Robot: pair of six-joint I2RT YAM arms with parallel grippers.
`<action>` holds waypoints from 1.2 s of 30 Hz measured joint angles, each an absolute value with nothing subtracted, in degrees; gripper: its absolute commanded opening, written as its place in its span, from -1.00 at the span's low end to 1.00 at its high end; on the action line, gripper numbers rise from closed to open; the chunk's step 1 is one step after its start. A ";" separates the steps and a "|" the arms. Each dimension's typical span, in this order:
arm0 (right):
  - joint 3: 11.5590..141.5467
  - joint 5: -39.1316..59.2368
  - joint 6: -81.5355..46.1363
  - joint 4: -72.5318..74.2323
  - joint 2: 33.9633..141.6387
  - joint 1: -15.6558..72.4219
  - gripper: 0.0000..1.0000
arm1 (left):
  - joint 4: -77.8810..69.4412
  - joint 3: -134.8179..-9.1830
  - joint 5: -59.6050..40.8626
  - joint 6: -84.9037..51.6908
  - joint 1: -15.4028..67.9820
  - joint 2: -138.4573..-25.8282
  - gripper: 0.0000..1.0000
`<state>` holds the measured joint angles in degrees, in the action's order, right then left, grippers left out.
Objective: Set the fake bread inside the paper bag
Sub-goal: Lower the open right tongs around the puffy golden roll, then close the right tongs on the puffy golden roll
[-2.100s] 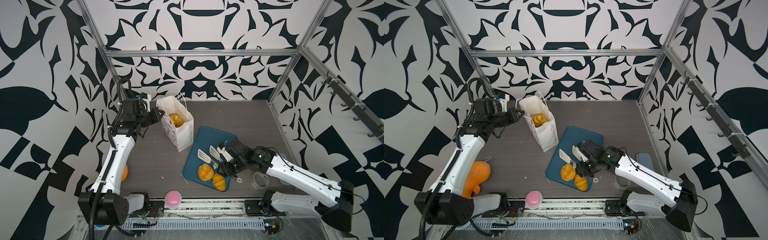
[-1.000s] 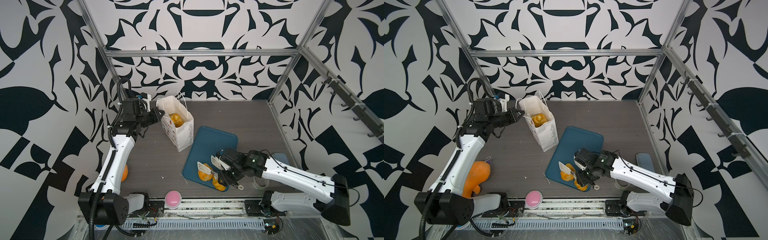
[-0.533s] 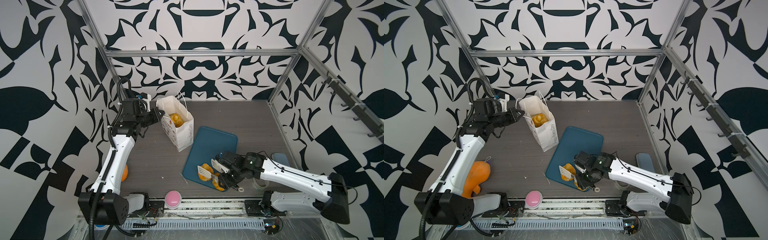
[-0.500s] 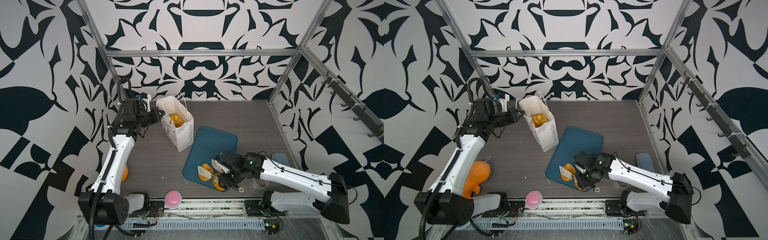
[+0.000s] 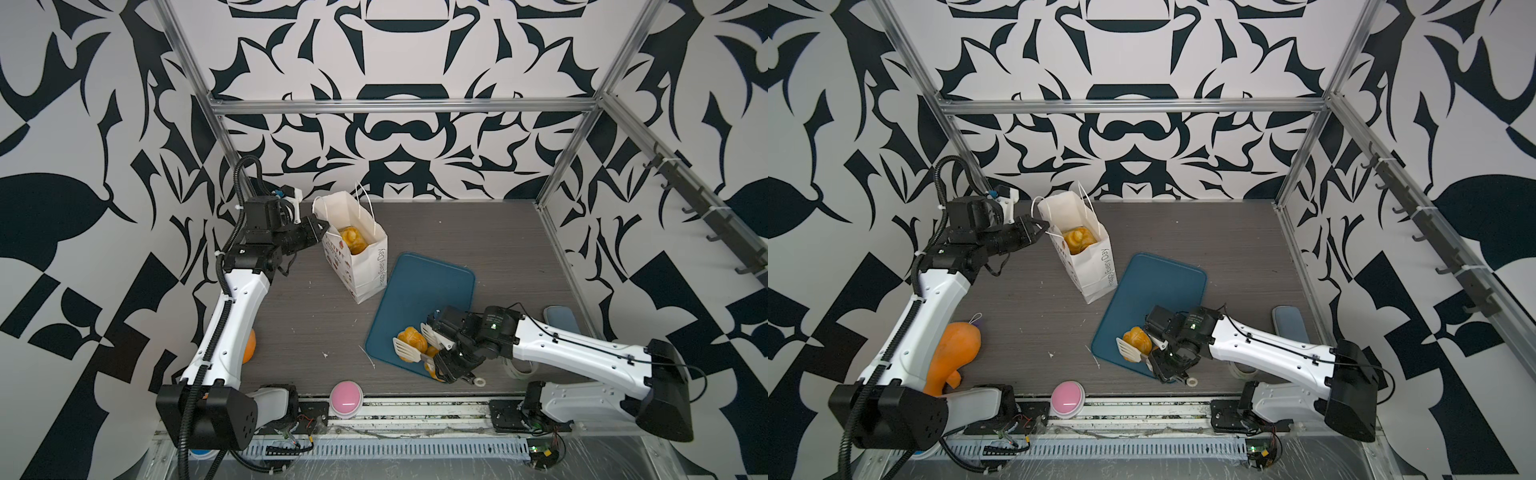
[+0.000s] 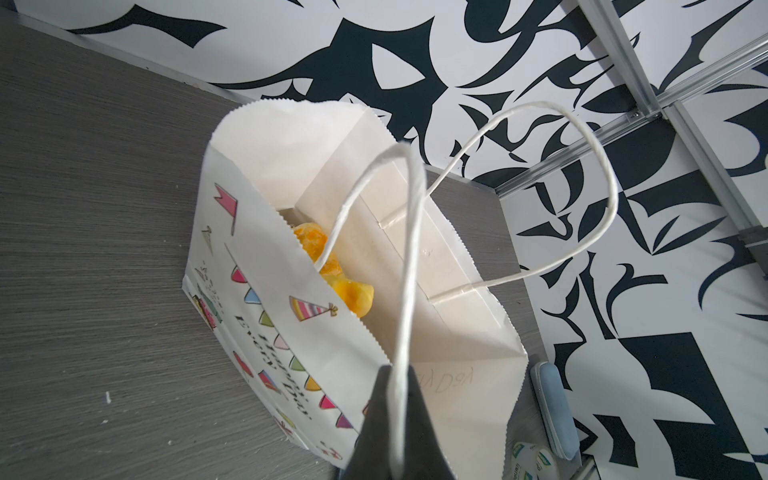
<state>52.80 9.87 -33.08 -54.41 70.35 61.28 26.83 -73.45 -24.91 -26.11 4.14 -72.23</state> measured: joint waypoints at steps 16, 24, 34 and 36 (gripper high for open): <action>52.80 10.31 -32.80 -53.30 72.84 61.41 -0.04 | 26.83 -73.45 -24.93 -26.11 4.14 -72.23 -1.00; 52.80 9.96 -32.84 -53.06 72.82 61.41 -0.21 | 26.83 -73.45 -24.93 -26.11 4.14 -72.23 -1.00; 53.65 7.55 -32.75 -52.88 71.68 61.36 -0.31 | 26.83 -73.45 -24.93 -26.11 4.14 -72.23 -1.00; 54.02 6.74 -32.73 -52.97 71.11 61.19 -0.34 | 26.83 -73.45 -24.93 -26.11 4.14 -72.23 -1.00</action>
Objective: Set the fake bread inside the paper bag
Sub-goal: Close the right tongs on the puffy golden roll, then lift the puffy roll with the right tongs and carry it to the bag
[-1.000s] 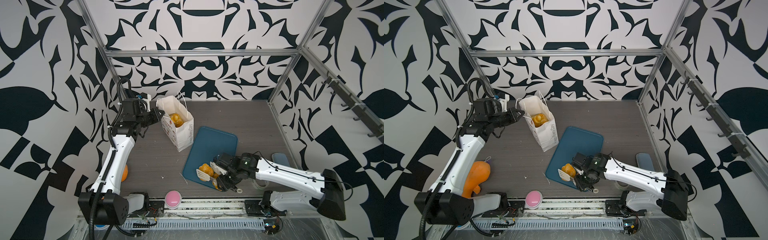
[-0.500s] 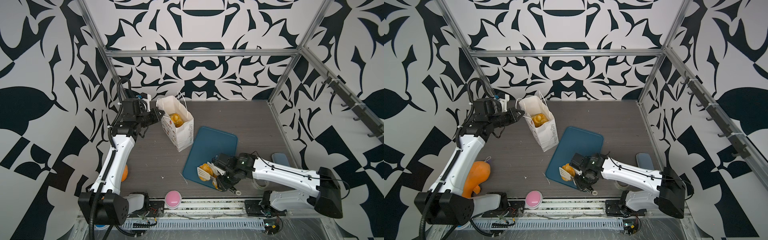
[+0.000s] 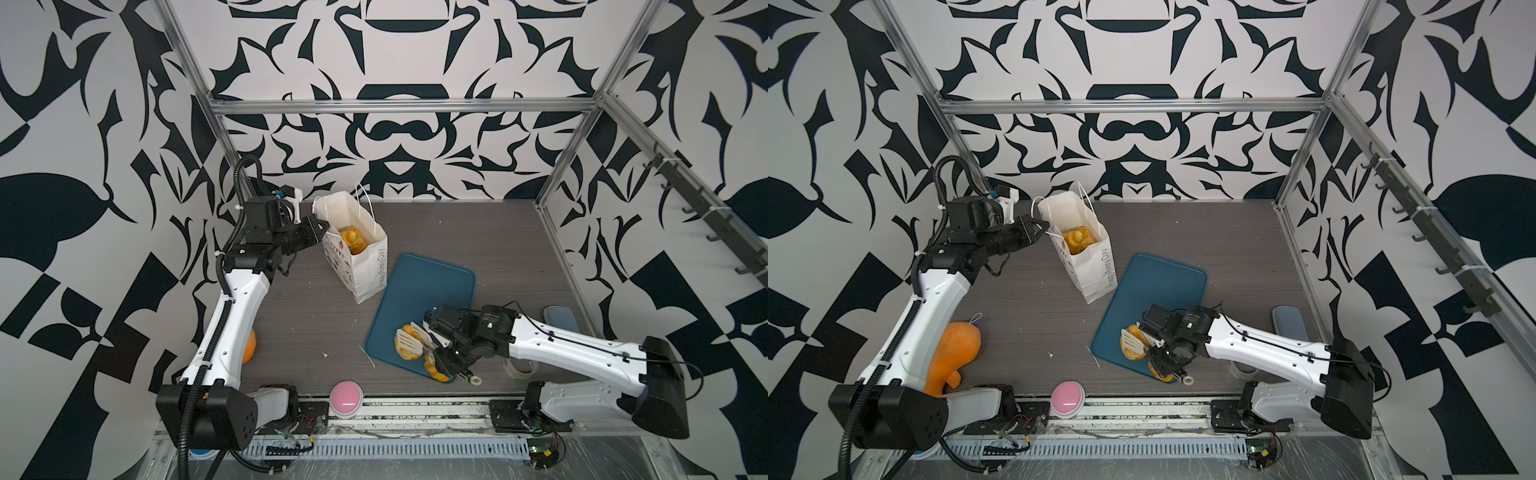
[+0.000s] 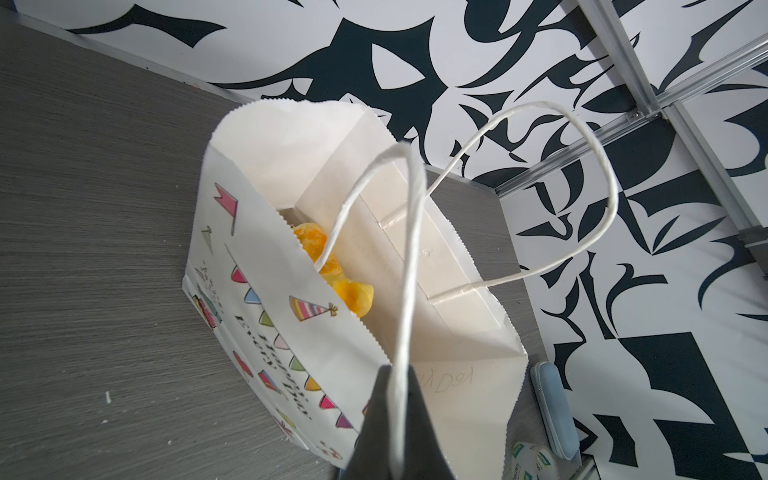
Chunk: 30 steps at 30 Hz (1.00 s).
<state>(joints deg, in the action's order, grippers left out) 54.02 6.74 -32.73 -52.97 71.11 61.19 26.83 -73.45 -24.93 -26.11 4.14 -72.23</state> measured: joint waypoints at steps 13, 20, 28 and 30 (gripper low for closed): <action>59.40 3.09 -30.11 -53.80 68.14 54.94 -0.34 | 26.81 -73.45 -24.97 -26.13 4.14 -72.23 -1.00; 66.78 1.98 -27.20 -55.86 67.59 51.00 -0.32 | 26.83 -73.45 -25.10 -26.13 4.14 -72.23 -1.00; 77.65 0.99 -23.73 -56.64 69.14 50.96 -0.31 | 26.81 -73.45 -25.12 -26.13 4.14 -72.23 -1.00; 80.03 0.91 -22.98 -56.80 70.00 50.96 -0.31 | 26.81 -73.45 -25.12 -26.13 4.14 -72.23 -1.00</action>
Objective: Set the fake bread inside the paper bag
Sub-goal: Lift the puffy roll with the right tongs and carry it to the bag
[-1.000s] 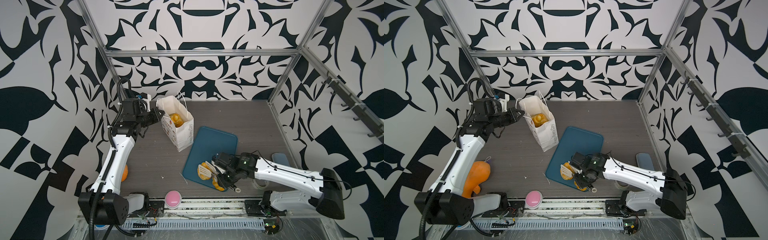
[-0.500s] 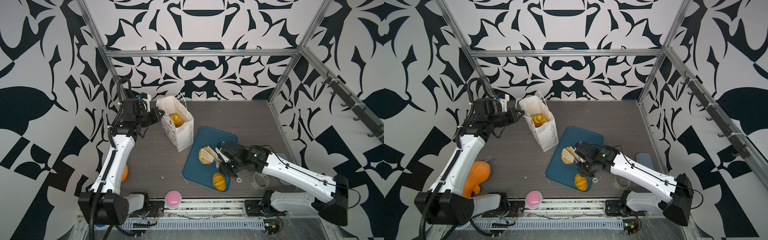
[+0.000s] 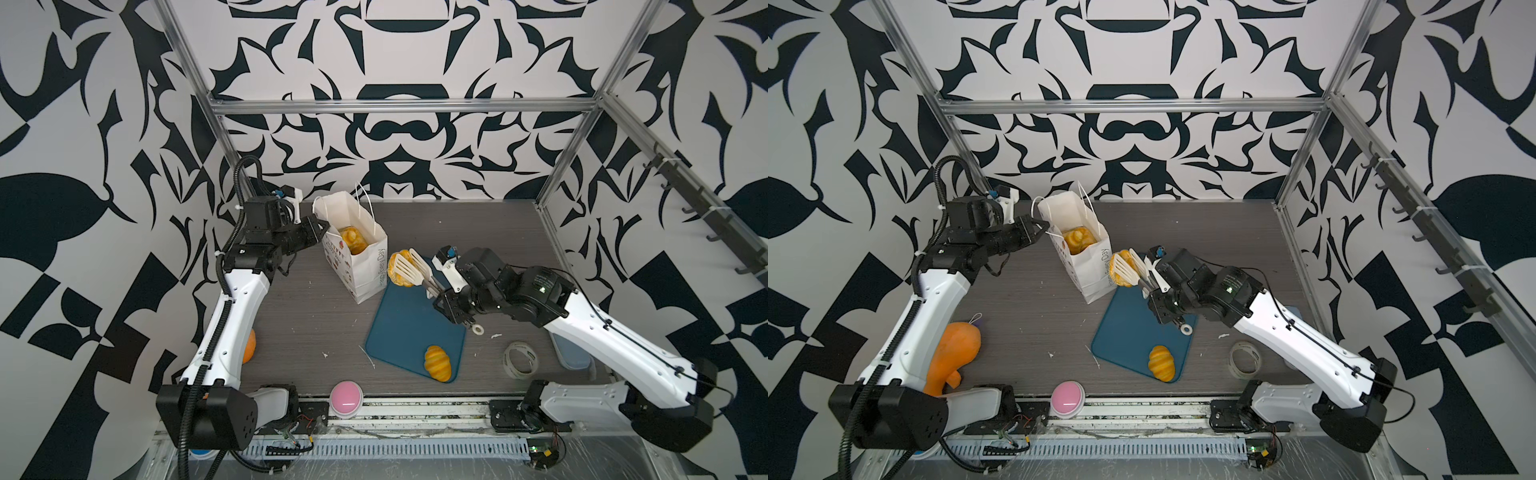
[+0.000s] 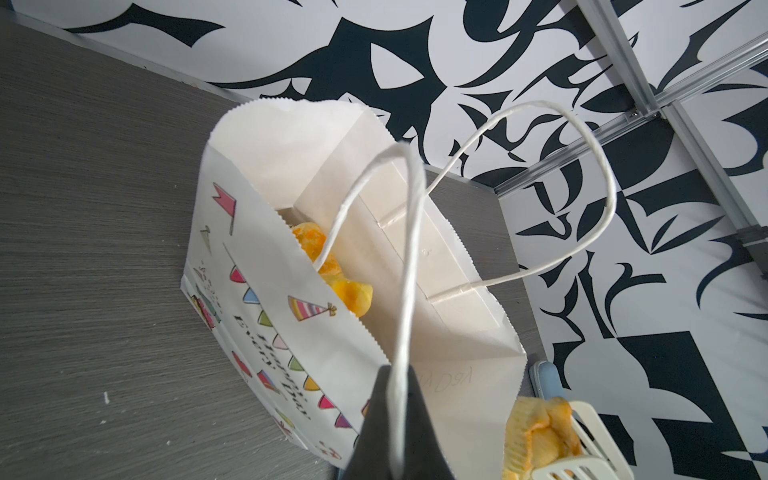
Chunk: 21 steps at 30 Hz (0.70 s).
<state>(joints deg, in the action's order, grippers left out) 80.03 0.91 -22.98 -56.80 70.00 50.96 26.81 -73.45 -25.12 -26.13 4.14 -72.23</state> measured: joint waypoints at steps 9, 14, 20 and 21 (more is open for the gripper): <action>91.20 0.58 -18.68 -56.99 75.24 50.96 -0.31 | 26.81 -73.45 -25.19 -26.13 4.14 -72.23 -1.00; 96.03 0.80 -16.67 -55.86 77.84 50.96 -0.30 | 26.81 -73.45 -25.28 -26.13 4.14 -72.23 -1.00; 98.65 1.89 -15.57 -52.53 80.12 50.96 -0.30 | 26.81 -73.45 -25.34 -26.13 4.14 -72.23 -1.00; 98.70 2.15 -15.42 -51.99 80.42 50.96 -0.30 | 26.81 -73.45 -25.34 -26.13 4.14 -72.23 -1.00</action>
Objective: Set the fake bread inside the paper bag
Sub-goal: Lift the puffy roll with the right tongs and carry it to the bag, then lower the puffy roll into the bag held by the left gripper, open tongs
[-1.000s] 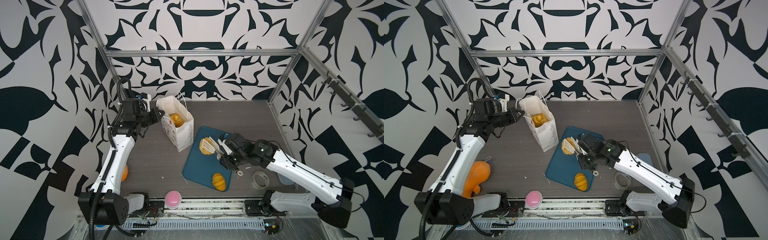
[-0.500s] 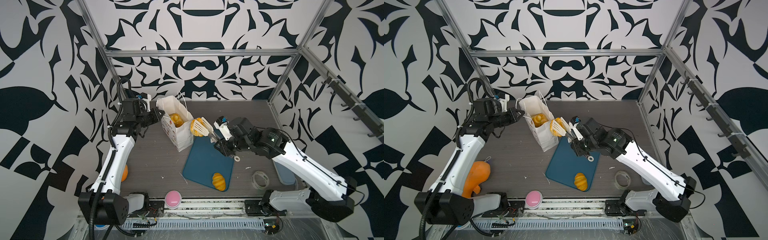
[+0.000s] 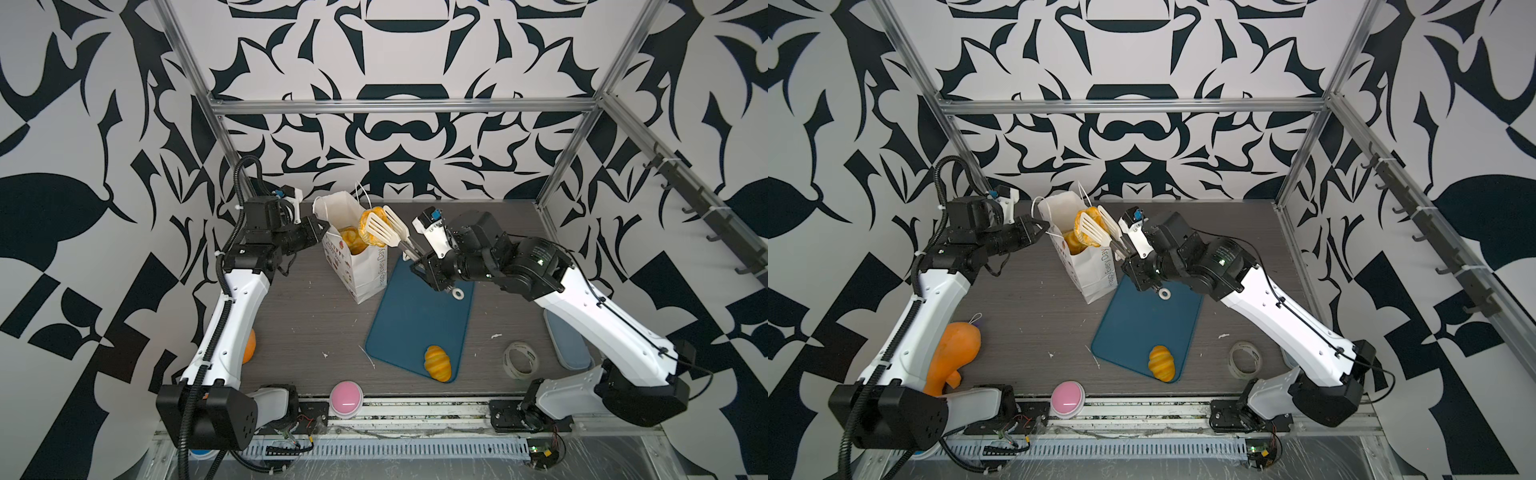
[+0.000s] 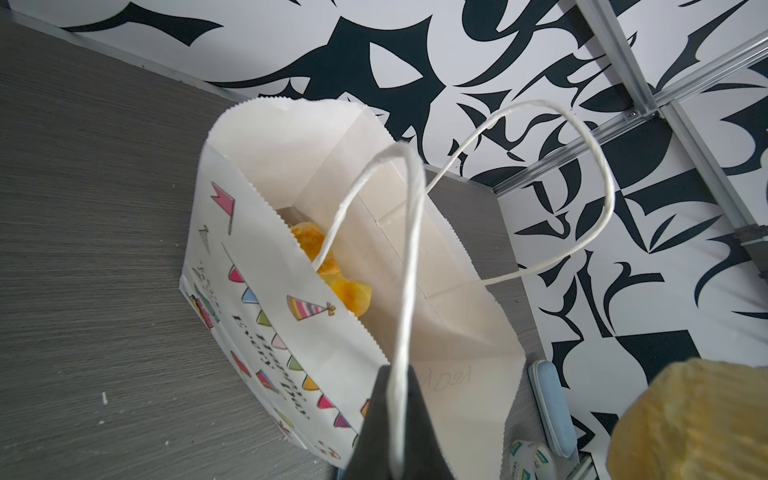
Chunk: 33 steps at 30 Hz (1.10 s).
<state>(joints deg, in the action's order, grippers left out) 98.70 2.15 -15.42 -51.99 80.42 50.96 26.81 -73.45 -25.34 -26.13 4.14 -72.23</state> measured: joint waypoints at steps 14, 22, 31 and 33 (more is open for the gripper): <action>99.48 4.69 -14.59 -45.78 86.65 50.63 -0.29 | 26.81 -73.45 -25.36 -26.15 4.14 -72.23 -1.00; 99.55 5.13 -14.61 -44.64 88.86 48.51 -0.29 | 26.81 -73.45 -25.36 -26.13 4.14 -72.23 -1.00; 99.35 6.35 -14.94 -43.09 88.99 46.15 -0.29 | 26.81 -73.45 -25.36 -26.15 4.14 -72.23 -1.00; 99.24 7.03 -15.05 -42.68 89.08 46.17 -0.28 | 26.81 -73.45 -25.39 -26.13 4.14 -72.23 -1.00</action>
